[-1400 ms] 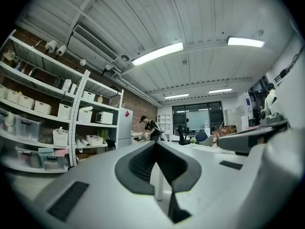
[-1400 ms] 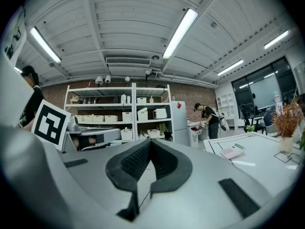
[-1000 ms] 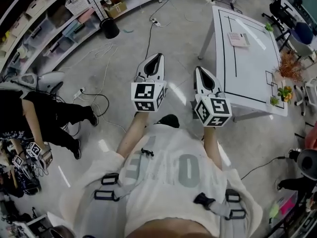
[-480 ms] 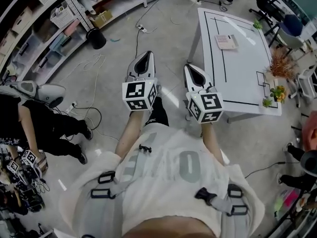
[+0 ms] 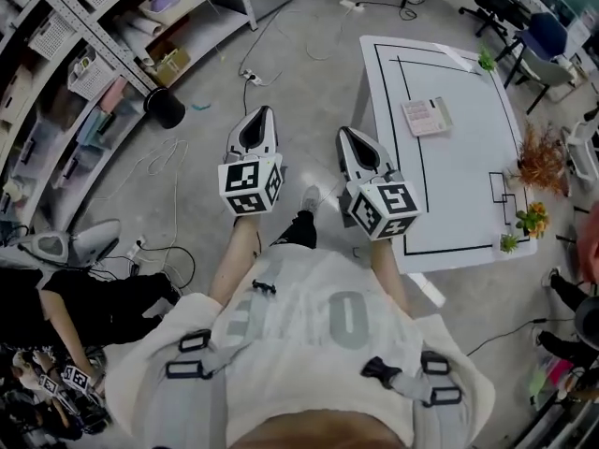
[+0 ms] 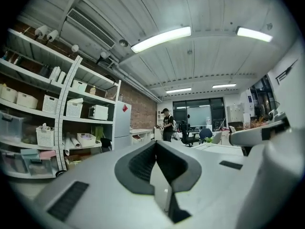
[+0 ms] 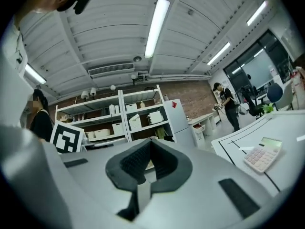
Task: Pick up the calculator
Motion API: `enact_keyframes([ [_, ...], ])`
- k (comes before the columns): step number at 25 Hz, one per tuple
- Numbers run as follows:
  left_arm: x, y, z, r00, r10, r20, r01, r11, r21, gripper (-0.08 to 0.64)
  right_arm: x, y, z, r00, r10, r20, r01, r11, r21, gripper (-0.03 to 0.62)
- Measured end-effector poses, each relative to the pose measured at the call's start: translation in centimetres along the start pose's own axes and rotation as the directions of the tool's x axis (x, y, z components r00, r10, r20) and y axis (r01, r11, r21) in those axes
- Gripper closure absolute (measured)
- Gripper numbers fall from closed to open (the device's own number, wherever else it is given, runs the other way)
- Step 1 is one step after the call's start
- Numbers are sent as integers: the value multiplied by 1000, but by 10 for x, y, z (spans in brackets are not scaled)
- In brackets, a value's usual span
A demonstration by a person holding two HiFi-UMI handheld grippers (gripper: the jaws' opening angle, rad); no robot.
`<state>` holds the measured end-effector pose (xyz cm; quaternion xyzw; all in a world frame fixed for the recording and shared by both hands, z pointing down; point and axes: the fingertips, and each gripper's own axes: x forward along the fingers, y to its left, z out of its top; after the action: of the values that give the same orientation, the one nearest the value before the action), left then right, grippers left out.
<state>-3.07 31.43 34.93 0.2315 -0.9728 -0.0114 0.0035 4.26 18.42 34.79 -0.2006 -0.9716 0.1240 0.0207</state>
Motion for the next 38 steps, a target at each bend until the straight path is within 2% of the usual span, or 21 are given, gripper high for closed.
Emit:
enact_keyframes([
  [3, 62, 15, -4, 1000, -16, -12, 16, 1000, -3, 540, 53, -33, -3, 1000, -20, -21, 20, 1000, 15, 584],
  [7, 144, 23, 1, 997, -79, 6, 79, 997, 2, 540, 117, -76, 7, 998, -55, -30, 54, 998, -24, 584],
  [11, 212, 39, 12, 994, -103, 32, 103, 995, -6, 540, 178, -109, 20, 997, -63, -36, 62, 997, -43, 584],
  [16, 274, 65, 19, 994, -90, 55, 93, 995, -44, 540, 242, -145, 29, 995, -76, -59, 72, 995, -63, 584],
  [20, 308, 80, 22, 994, -95, 55, 98, 994, -40, 540, 281, -163, 32, 993, -74, -89, 69, 996, -57, 584],
  [23, 332, 83, 24, 993, -105, 57, 107, 993, -41, 540, 301, -173, 31, 990, -82, -117, 69, 991, -113, 584],
  [25, 350, 78, 25, 990, -125, 63, 127, 991, -32, 540, 312, -183, 34, 988, -99, -118, 76, 980, -184, 584],
  [27, 364, 68, 23, 986, -153, 62, 154, 988, -24, 540, 319, -193, 37, 988, -115, -100, 92, 973, -213, 584],
  [32, 389, 53, 18, 975, -223, 23, 223, 975, 1, 540, 314, -215, 43, 979, -191, -66, 179, 971, -157, 584],
  [35, 406, 36, 25, 959, -282, 14, 282, 959, -12, 540, 285, -235, 54, 950, -310, -46, 303, 946, -117, 584],
  [38, 412, -6, 37, 939, -345, 9, 345, 939, -7, 540, 230, -264, 72, 891, -455, -12, 451, 886, -103, 584],
])
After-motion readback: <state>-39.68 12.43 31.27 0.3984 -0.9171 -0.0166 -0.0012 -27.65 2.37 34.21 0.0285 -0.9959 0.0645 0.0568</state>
